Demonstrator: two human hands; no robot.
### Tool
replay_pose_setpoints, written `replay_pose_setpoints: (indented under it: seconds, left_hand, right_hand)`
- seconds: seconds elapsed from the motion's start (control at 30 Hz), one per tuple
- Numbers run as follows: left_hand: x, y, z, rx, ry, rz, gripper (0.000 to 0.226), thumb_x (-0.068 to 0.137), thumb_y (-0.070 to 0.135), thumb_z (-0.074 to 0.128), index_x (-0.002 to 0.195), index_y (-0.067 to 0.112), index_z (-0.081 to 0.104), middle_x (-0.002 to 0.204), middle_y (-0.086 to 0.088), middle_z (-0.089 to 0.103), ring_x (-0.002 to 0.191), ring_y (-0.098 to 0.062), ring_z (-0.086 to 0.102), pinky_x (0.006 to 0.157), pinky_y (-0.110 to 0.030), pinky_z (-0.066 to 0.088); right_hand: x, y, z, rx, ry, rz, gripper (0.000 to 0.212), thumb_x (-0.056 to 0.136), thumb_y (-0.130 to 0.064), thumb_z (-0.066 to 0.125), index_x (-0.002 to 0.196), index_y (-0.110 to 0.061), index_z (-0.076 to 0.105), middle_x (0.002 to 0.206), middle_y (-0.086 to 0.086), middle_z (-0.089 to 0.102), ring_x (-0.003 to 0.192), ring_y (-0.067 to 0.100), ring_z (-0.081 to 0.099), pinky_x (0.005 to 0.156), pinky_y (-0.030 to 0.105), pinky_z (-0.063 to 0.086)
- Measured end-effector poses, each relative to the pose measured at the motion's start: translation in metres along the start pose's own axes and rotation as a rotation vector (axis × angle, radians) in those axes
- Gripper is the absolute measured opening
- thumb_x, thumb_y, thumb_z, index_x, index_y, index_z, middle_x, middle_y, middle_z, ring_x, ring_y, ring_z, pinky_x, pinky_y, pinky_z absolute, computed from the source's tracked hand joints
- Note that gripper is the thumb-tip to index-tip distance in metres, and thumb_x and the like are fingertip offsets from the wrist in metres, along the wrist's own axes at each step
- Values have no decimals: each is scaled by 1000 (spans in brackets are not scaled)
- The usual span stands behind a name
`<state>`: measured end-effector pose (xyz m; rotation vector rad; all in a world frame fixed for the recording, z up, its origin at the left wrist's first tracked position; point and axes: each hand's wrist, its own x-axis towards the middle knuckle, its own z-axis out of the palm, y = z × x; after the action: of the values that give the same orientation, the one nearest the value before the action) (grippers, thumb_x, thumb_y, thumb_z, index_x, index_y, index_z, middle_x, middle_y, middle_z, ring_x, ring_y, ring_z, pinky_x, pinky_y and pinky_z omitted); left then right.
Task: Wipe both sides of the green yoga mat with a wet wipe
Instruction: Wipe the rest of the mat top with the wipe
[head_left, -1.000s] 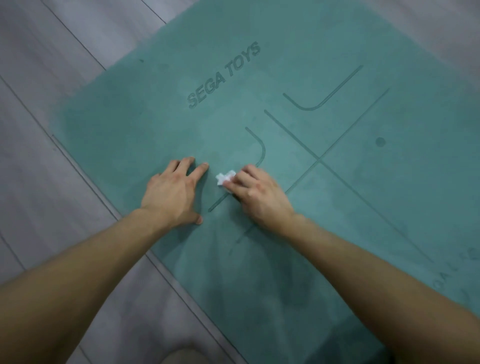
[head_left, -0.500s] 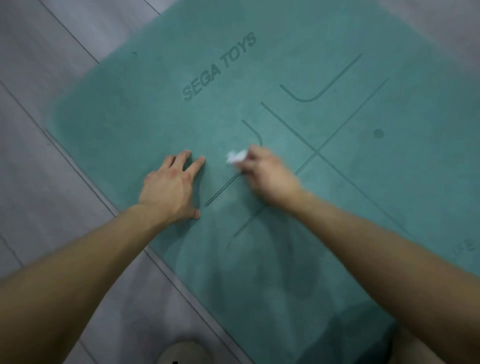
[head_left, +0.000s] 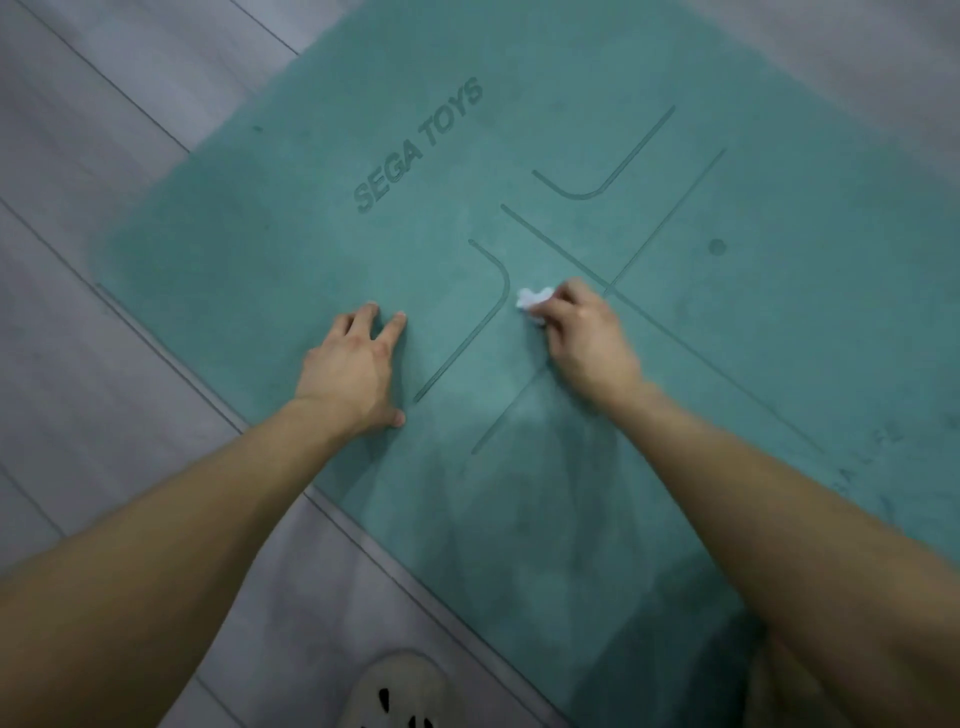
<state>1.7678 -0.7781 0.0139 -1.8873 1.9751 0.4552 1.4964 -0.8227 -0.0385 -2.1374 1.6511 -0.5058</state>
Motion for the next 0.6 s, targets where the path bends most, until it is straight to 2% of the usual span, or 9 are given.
replay_pose_setpoints:
  seconds: [0.07, 0.1, 0.2, 0.27, 0.37, 0.47, 0.53, 0.6]
  left_hand:
    - [1, -1, 2, -1, -1, 12, 135, 61, 60, 95, 165, 31, 14, 166, -1, 18, 149, -27, 26, 99, -50, 55]
    - [2, -1, 4, -5, 6, 8, 135, 61, 60, 95, 165, 31, 14, 166, -2, 18, 149, -28, 27, 99, -50, 55]
    - [2, 0, 6, -2, 10, 5, 135, 61, 58, 96, 165, 30, 14, 164, -2, 19, 149, -28, 26, 99, -49, 54]
    - [4, 2, 6, 7, 2, 6, 135, 60, 54, 97, 164, 28, 16, 161, -3, 22, 148, -28, 28, 98, -48, 54]
    - [4, 6, 2, 14, 8, -5, 133, 56, 52, 99, 161, 27, 21, 156, -4, 27, 143, -29, 33, 95, -49, 55]
    - [4, 4, 1, 25, 7, 0, 135, 55, 57, 98, 162, 29, 20, 158, -3, 27, 144, -29, 33, 98, -49, 55]
    - [5, 2, 3, 29, 8, 3, 135, 55, 60, 97, 162, 31, 19, 159, -2, 26, 144, -29, 33, 98, -50, 55]
    - [7, 0, 5, 23, 12, 9, 134, 55, 60, 97, 160, 33, 19, 159, -1, 26, 144, -29, 33, 97, -51, 55]
  right_hand:
    - [13, 33, -17, -20, 178, 262, 22, 98, -11, 60, 105, -10, 80, 97, 12, 59, 90, 35, 63, 76, 26, 38]
    - [17, 35, -13, -6, 226, 334, 22, 99, -12, 57, 102, -7, 79, 96, 13, 58, 87, 35, 62, 74, 29, 39]
    - [19, 23, 9, 41, 350, 413, 25, 104, -18, 55, 101, -6, 77, 97, 11, 59, 84, 31, 63, 78, 33, 49]
    - [19, 18, 8, 15, 342, 437, 24, 102, -16, 56, 103, -7, 77, 100, 11, 61, 84, 32, 64, 78, 31, 47]
    - [1, -18, 19, 59, 256, 313, 20, 99, -13, 59, 104, -8, 78, 98, 10, 60, 81, 32, 64, 75, 33, 49]
    - [-45, -91, 64, 138, -13, -50, 19, 98, -12, 63, 111, -11, 76, 95, 9, 58, 82, 33, 62, 73, 40, 55]
    - [-55, -94, 66, 119, -142, -231, 20, 98, -12, 62, 114, -11, 75, 95, 9, 55, 83, 34, 59, 73, 43, 55]
    - [-32, -50, 41, 57, -83, -163, 23, 100, -15, 60, 115, -12, 76, 96, 10, 55, 87, 34, 60, 77, 44, 54]
